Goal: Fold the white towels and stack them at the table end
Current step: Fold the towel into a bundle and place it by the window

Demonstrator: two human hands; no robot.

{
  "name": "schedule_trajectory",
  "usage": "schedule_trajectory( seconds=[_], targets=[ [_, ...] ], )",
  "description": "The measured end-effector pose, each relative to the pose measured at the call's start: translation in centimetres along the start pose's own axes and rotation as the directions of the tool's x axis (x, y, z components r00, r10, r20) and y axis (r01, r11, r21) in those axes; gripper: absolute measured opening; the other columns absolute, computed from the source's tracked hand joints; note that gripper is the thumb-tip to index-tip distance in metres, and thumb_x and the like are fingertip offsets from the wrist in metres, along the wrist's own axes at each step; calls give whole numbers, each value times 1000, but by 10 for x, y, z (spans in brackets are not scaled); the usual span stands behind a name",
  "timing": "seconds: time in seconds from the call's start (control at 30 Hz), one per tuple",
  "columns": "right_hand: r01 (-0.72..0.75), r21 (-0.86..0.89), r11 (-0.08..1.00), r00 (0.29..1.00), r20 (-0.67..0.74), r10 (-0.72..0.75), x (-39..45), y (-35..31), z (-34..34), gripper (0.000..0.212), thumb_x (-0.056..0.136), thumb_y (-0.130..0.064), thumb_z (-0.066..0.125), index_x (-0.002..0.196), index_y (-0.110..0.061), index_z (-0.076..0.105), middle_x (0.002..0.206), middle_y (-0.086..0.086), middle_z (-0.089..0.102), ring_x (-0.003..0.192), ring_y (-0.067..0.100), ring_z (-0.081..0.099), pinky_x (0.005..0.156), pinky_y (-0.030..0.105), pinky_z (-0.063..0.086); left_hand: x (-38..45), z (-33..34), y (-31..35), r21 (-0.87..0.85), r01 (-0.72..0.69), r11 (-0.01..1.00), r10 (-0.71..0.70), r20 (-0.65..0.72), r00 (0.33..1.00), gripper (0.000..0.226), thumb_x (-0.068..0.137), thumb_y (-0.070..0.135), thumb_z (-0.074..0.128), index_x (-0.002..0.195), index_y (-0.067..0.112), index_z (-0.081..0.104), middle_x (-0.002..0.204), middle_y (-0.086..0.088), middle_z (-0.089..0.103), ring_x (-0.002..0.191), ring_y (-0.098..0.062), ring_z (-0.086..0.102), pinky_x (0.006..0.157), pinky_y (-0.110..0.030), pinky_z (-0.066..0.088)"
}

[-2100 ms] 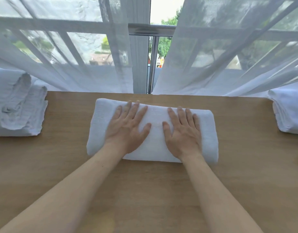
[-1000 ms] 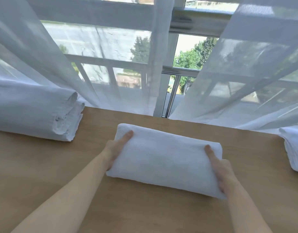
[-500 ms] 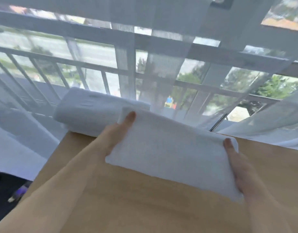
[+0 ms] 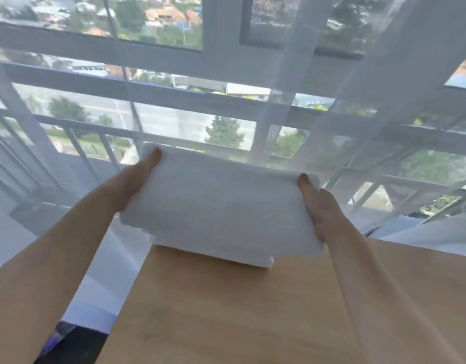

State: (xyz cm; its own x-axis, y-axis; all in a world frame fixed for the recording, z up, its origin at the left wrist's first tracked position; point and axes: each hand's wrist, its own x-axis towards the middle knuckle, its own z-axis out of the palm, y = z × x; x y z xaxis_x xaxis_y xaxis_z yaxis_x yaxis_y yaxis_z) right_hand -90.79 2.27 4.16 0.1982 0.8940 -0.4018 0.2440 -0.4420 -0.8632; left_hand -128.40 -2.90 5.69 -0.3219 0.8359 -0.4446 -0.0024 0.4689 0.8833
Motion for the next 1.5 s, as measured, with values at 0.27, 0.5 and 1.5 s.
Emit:
schedule_trajectory(
  seconds=[0.27, 0.5, 1.5],
  targets=[
    [-100, 14, 995, 994, 44, 99, 60, 10, 51, 78, 87, -73, 50, 125, -5, 60, 110, 12, 66, 97, 35, 66, 96, 50, 53, 68, -7, -3, 111, 136, 985, -133, -35, 991, 88, 78, 84, 54, 119, 8, 68, 103, -18, 75, 88, -34, 74, 72, -40, 59],
    [-100, -269, 958, 995, -43, 92, 78, 40, 66, 86, 92, -75, 33, 131, -3, 58, 123, 16, 64, 109, 34, 60, 97, 41, 45, 98, -3, -30, 319, 177, 931, -133, -153, 979, 118, 58, 101, 46, 128, 8, 63, 127, -20, 63, 106, -35, 63, 100, -48, 49],
    [422, -812, 402, 894, 300, -333, 13, 18, 131, 78, 85, -82, 10, 156, -48, 11, 167, -13, 5, 154, 22, -5, 122, 53, -6, 70, 66, -39, 942, -328, 67, 403, 275, 873, 96, 76, 88, -7, 158, 42, 13, 168, 11, 7, 155, -14, 1, 123, -50, -11]
  ],
)
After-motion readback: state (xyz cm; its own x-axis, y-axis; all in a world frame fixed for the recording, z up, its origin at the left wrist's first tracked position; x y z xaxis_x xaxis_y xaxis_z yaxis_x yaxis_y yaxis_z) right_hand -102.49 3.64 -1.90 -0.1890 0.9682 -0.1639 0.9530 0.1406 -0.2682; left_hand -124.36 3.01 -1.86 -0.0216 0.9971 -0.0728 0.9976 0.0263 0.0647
